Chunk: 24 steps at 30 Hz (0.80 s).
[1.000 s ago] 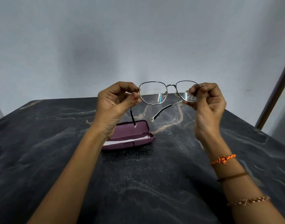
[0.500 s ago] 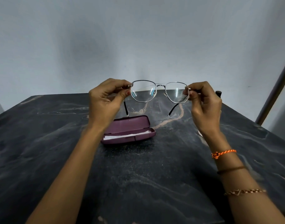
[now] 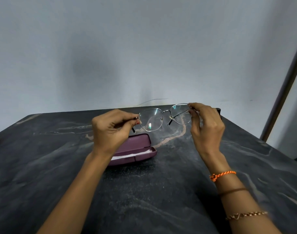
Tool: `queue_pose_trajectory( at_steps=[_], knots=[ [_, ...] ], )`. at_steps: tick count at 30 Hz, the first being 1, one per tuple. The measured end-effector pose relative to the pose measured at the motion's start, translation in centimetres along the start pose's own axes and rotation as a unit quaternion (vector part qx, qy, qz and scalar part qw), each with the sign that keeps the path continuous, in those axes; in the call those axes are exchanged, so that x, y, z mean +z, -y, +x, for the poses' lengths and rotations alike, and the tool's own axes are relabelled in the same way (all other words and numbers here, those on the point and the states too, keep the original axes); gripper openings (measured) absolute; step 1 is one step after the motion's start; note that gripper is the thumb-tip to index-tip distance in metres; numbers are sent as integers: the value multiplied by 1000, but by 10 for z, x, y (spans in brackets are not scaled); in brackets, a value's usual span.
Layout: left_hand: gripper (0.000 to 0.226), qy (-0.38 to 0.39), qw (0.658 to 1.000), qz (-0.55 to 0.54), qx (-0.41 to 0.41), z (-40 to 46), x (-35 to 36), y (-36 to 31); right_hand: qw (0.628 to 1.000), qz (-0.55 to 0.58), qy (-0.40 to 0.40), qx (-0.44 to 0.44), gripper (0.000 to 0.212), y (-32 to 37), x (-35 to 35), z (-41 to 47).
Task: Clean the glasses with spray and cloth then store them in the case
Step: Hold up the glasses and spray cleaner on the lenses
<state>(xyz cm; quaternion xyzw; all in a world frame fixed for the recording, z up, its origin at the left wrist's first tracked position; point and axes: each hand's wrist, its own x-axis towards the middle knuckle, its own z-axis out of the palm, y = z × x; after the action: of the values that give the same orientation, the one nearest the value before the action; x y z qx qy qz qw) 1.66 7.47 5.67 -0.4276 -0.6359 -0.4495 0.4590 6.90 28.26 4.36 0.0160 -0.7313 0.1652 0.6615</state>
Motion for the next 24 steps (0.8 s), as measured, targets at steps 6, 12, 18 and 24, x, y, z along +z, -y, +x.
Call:
queue_pose_trajectory(
  at_steps=[6, 12, 18, 24],
  knots=[
    [11, 1, 1000, 5, 2, -2, 6, -8, 999, -33, -30, 26, 17, 0, -4, 2],
    [7, 21, 999, 24, 9, -7, 17, -11, 989, -81, -75, 93, 22, -10, -8, 3],
    [10, 15, 1000, 26, 4, -5, 29, -7, 977, -67, -77, 185, 27, -19, -8, -5],
    [12, -40, 999, -17, -23, 11, 57, -2, 962, -22, 13, 271, 56, -24, -2, -21]
  ],
)
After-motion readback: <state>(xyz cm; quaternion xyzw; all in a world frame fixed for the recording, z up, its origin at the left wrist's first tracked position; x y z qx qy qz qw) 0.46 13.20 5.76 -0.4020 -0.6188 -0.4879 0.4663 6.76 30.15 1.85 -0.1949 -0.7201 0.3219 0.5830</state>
